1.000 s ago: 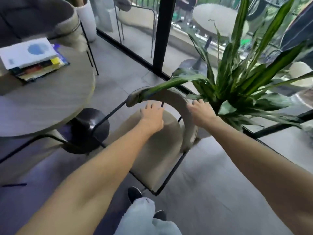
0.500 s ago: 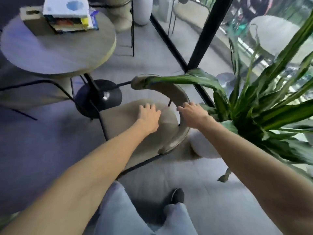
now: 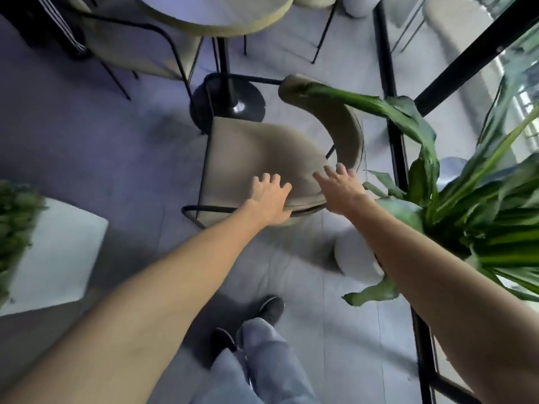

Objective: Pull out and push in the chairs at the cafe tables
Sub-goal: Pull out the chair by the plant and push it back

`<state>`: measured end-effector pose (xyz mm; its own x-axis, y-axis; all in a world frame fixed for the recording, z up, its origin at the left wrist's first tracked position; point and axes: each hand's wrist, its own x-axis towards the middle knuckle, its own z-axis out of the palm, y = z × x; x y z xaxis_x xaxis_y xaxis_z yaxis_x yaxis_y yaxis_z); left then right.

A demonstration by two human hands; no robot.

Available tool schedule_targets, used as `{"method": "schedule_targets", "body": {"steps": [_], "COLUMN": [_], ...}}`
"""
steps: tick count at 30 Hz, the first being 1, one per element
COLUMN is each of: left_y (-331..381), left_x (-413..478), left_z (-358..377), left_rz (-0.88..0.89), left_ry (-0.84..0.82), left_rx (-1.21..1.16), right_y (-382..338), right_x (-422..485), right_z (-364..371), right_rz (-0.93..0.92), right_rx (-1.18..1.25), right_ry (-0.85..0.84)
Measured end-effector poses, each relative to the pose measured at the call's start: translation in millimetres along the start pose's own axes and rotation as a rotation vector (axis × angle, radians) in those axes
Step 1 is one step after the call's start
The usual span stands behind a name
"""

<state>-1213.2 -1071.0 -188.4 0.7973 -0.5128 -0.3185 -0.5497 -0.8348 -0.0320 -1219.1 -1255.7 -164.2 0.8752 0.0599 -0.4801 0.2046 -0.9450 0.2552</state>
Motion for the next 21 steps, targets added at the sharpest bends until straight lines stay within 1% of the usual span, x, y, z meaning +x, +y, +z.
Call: {"method": "schedule_targets", "body": {"steps": [4,9,15,19,21], "left_y": [19,40,59,68,73], "left_x": [1,15,46,42,40], "left_z": [23,46,57,62,59], "left_rz": [-0.052,-0.123,-0.234,-0.307,-0.336], "left_ry": [0.032,0.015,-0.024,-0.029,-0.028], "left_rx": [-0.046,-0.047,-0.116,-0.138,-0.151], "right_y": [-4,-5,14,25,23], "right_x": [12,31,52,58,62], "right_z": [17,41,59,76,79], "right_rz": [-0.006,-0.044,-0.128,-0.155,-0.170], "right_rx": [-0.046,-0.070,-0.142,-0.110,-0.108], "right_ry": [0.023,-0.016,-0.061,-0.009,-0.023]}}
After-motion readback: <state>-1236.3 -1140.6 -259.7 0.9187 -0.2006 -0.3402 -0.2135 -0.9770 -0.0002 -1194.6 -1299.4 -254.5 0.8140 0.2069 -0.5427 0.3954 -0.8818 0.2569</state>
